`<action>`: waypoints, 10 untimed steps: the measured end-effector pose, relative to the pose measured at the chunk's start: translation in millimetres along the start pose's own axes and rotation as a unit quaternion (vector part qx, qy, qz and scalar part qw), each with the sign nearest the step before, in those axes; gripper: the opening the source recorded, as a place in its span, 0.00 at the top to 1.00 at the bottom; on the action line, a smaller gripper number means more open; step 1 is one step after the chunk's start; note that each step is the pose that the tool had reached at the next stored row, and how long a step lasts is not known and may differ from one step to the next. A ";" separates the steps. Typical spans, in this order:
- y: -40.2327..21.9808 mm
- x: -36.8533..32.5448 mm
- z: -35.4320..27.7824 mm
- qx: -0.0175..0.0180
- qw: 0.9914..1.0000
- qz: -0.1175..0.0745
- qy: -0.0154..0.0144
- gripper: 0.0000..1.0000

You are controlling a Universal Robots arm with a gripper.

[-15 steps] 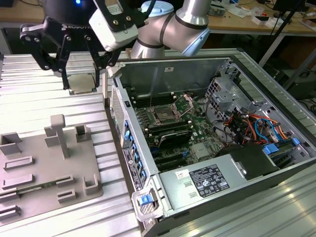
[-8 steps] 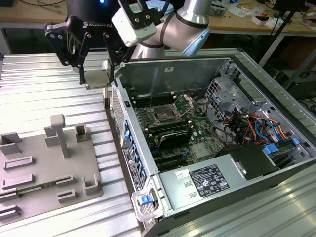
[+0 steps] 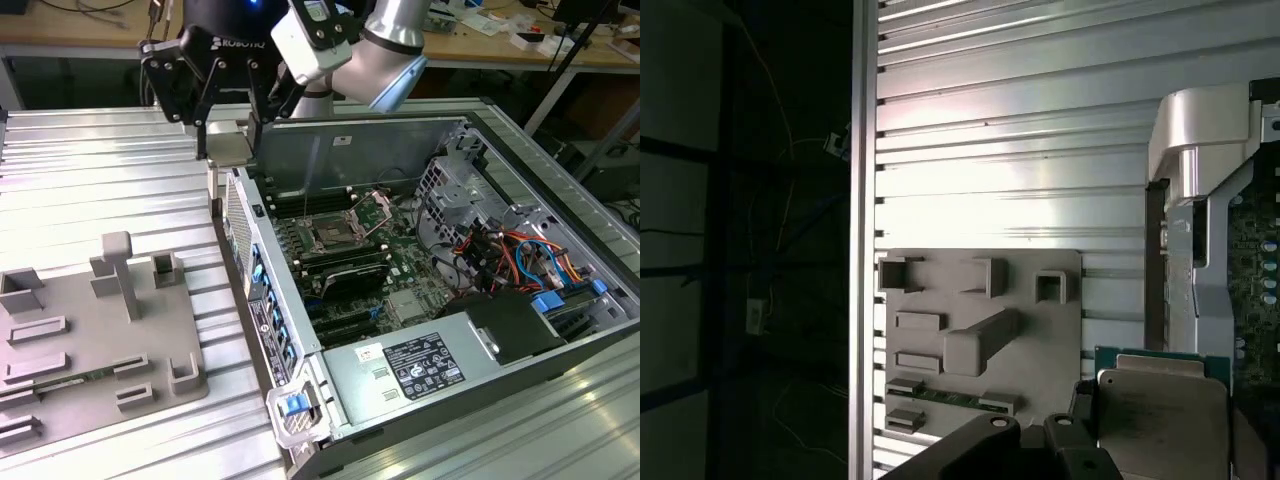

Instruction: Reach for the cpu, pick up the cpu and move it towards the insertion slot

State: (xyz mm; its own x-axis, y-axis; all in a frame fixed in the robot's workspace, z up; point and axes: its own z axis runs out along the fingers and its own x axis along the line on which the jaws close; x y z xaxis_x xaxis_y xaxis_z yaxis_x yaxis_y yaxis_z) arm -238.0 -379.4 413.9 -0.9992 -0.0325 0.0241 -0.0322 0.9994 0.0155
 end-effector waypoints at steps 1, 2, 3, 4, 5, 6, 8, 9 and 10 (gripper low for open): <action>1.8 -5.2 -0.1 0.000 1.000 0.000 0.000 0.45; 3.2 -9.4 0.0 0.000 1.000 0.000 0.000 0.45; 5.3 -15.3 -0.2 0.000 1.000 0.000 0.000 0.45; 6.7 -19.2 -0.2 0.000 1.000 0.000 0.000 0.45; 7.8 -22.4 -0.2 0.000 1.000 0.000 0.000 0.45; 9.0 -25.5 -0.2 0.000 1.000 0.000 0.000 0.45; 10.9 -31.0 -0.3 0.000 1.000 0.000 0.000 0.45; 12.0 -33.9 -0.4 0.000 1.000 0.000 0.000 0.45; 12.7 -36.1 -0.4 0.000 1.000 0.000 0.000 0.45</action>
State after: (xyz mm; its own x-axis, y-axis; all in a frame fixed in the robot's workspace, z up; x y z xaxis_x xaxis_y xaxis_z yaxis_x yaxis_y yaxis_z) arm -202.4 -365.5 413.6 -0.9992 -0.0325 0.0241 -0.0321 0.9994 0.0151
